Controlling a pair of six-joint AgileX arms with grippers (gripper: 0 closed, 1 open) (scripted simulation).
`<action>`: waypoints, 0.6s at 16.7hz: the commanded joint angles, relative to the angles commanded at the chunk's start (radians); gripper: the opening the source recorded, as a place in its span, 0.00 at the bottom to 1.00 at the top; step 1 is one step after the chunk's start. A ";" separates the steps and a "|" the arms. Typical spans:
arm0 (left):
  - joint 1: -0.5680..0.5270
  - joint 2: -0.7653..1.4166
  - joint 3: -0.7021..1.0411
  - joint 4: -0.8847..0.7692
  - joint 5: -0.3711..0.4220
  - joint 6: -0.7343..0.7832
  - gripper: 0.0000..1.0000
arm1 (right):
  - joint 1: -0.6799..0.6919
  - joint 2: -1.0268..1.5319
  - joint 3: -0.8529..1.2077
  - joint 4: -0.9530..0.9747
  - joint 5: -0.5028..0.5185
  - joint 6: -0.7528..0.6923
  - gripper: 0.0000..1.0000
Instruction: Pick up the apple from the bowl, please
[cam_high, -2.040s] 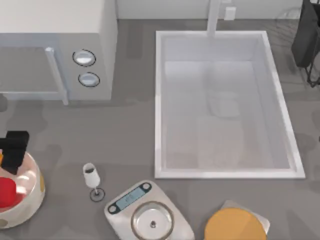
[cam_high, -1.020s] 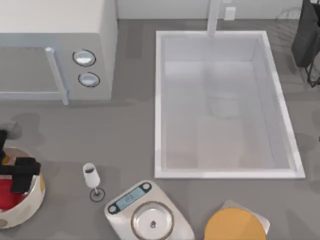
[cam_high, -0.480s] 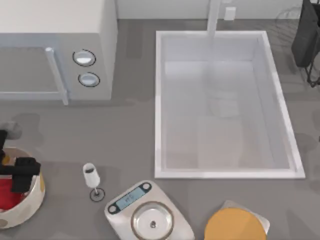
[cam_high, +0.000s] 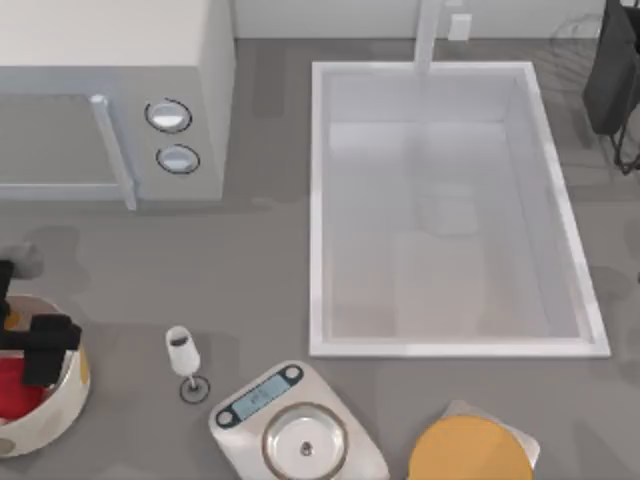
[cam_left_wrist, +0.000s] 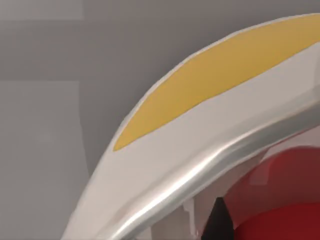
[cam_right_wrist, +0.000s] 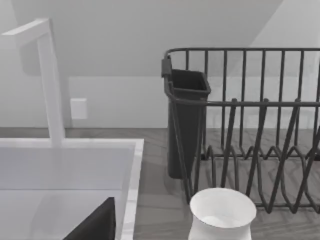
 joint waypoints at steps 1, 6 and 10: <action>0.000 0.000 0.000 0.000 0.000 0.000 0.00 | 0.000 0.000 0.000 0.000 0.000 0.000 1.00; -0.004 -0.141 0.027 -0.112 0.008 0.013 0.00 | 0.000 0.000 0.000 0.000 0.000 0.000 1.00; -0.006 -0.133 0.179 -0.266 0.008 0.011 0.00 | 0.000 0.000 0.000 0.000 0.000 0.000 1.00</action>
